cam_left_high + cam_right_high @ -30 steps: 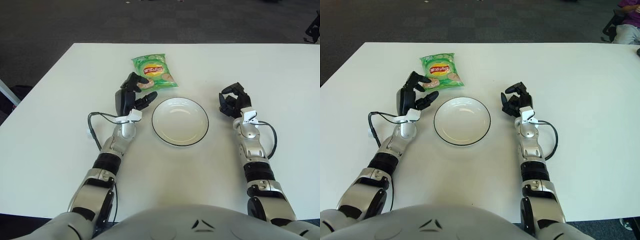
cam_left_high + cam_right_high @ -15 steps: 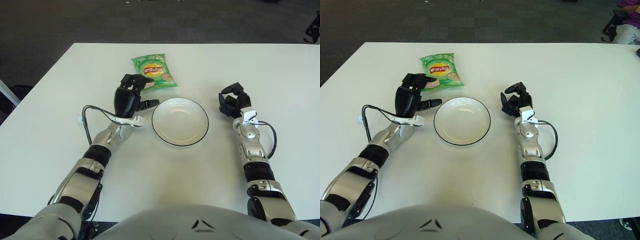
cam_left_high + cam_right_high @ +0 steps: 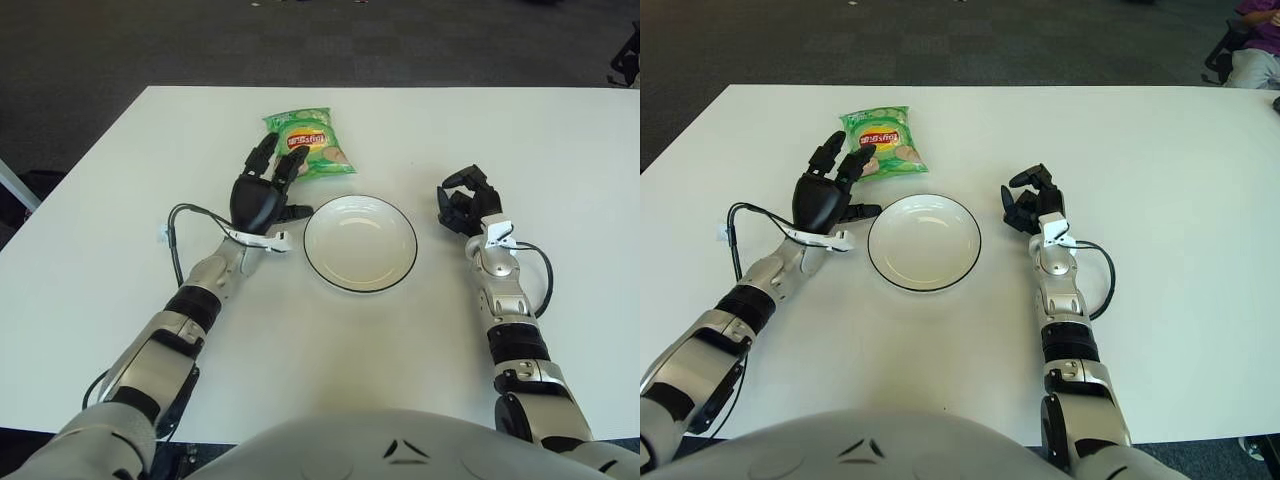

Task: Put the snack into the plate.

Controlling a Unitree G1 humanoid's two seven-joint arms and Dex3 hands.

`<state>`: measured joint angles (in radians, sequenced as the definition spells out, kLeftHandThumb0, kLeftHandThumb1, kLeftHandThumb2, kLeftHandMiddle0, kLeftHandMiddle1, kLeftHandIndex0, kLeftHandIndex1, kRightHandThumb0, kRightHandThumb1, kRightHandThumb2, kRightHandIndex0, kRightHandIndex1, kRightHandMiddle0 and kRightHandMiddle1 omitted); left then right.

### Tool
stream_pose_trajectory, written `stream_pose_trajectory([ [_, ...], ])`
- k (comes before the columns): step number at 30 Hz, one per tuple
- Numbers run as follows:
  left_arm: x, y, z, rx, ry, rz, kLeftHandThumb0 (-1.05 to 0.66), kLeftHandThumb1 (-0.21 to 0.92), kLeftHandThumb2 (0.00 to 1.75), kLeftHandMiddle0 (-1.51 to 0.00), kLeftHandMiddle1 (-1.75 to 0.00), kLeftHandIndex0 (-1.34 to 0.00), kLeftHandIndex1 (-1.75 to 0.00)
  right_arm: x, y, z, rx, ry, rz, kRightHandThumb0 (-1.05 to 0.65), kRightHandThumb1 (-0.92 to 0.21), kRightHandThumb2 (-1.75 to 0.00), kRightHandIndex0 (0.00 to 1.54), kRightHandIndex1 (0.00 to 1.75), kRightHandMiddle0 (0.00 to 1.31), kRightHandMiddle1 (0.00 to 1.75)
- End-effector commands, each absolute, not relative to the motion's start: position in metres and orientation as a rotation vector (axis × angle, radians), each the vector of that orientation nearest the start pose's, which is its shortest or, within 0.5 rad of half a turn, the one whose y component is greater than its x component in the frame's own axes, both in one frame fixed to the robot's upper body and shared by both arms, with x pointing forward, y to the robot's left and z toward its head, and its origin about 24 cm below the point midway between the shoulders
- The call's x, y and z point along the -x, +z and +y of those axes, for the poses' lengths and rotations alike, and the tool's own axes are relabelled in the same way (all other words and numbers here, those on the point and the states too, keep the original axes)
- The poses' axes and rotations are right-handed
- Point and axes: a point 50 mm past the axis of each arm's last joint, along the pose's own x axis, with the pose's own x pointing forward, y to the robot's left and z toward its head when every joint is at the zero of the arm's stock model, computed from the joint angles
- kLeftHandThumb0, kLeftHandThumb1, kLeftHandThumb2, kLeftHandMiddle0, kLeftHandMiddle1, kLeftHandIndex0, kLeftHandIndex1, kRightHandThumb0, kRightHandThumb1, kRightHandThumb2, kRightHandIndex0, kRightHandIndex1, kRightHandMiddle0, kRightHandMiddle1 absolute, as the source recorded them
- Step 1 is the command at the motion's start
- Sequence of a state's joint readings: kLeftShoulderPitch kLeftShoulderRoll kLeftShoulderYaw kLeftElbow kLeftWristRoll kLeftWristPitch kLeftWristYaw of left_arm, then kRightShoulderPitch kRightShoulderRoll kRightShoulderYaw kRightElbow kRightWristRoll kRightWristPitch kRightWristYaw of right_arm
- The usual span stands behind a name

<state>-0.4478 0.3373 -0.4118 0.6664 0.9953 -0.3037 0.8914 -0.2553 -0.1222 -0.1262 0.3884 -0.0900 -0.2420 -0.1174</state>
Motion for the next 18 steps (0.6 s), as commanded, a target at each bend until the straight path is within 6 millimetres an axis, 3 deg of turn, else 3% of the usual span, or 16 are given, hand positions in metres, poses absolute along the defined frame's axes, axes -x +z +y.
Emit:
stream_pose_trajectory([
  [1,-0.304,0.0451,0.141,-1.277,0.083,-0.701,-0.63,0.8,0.0,-0.09,0.0,-0.21,-0.05,-0.2997,0.0496,-0.1949,0.173,-0.176,-0.117,-0.38,-0.71,-0.79,0.83,1.75,0.33,1.75],
  [18,-0.3029,0.0447,0.1406,-1.32,0.083,-0.692,-0.6,0.76,0.0,0.0,0.0,-0.18,-0.02,-0.3,0.05,-0.1941,0.172,-0.174,-0.118,-0.38,-0.72,-0.79,0.82,1.75,0.33,1.75],
])
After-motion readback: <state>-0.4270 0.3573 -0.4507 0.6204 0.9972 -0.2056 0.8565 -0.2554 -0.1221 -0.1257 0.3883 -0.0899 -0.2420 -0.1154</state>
